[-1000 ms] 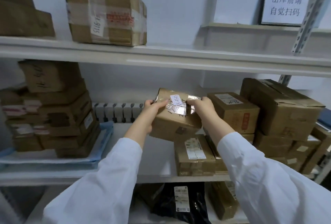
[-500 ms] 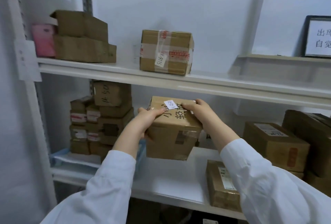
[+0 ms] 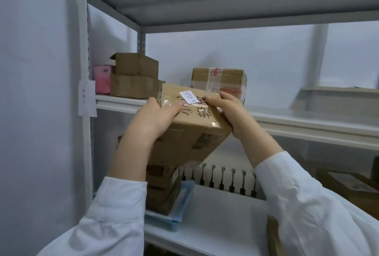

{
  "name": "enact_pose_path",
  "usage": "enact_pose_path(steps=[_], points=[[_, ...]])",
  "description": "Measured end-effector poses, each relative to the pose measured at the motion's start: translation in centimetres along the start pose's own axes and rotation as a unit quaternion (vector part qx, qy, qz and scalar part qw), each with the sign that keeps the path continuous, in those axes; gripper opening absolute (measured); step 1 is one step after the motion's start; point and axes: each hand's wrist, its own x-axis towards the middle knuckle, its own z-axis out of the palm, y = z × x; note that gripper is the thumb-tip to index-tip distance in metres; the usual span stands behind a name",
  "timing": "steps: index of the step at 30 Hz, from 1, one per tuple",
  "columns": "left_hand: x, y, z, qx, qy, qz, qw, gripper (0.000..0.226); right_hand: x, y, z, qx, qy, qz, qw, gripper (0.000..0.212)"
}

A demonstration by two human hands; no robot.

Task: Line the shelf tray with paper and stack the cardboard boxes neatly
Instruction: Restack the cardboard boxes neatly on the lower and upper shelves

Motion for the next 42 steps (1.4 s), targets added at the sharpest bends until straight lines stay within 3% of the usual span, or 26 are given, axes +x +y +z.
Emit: enact_pose_path(steps=[2,6,9,12,15,18,22,26,29,37,42], points=[[-0.8,1.8,-0.9,0.028,0.054,0.042,0.997,0.073,-0.1,-1.9,-0.4,0.028,-0.002,-0.052,0.998,0.079],[-1.9,4.7,-1.5,0.101,0.141,0.112,0.978,0.069,-0.6,-4.5,-1.1,0.090,-0.025,-0.108,0.990,0.060],[-2.1,6.0,-1.5,0.117,0.205,0.173,0.956,0.075,-0.5,-6.2,-1.6,0.154,-0.035,-0.146,0.977,0.060],[-1.6,6.8,-1.1,0.099,0.250,0.219,0.938,0.078,-0.4,-7.5,-1.6,0.151,0.007,-0.184,0.971,0.065],[-0.5,7.2,-0.2,0.065,0.257,0.268,0.926,0.079,-0.3,-8.2,-1.8,0.094,0.056,-0.221,0.969,0.028],[1.3,7.6,0.8,-0.010,0.230,0.319,0.919,0.080,0.2,-8.9,-2.4,0.112,0.078,-0.264,0.955,0.023],[4.0,8.2,1.9,-0.152,0.125,0.362,0.911,0.082,1.8,-8.5,-3.5,0.108,0.101,-0.280,0.948,0.018],[7.6,9.2,1.9,-0.141,0.067,0.306,0.939,0.080,3.1,-7.7,-4.7,0.087,0.116,-0.277,0.950,0.045],[10.4,9.8,2.5,-0.147,0.043,0.309,0.939,0.076,4.1,-7.2,-5.2,0.055,0.121,-0.270,0.954,0.056],[15.4,9.1,5.5,-0.247,-0.053,0.249,0.935,0.062,7.0,-6.0,-5.2,-0.053,0.181,-0.210,0.959,0.032],[17.6,9.0,7.0,-0.250,-0.044,0.211,0.944,0.064,8.2,-5.3,-5.2,-0.084,0.165,-0.175,0.967,0.042]])
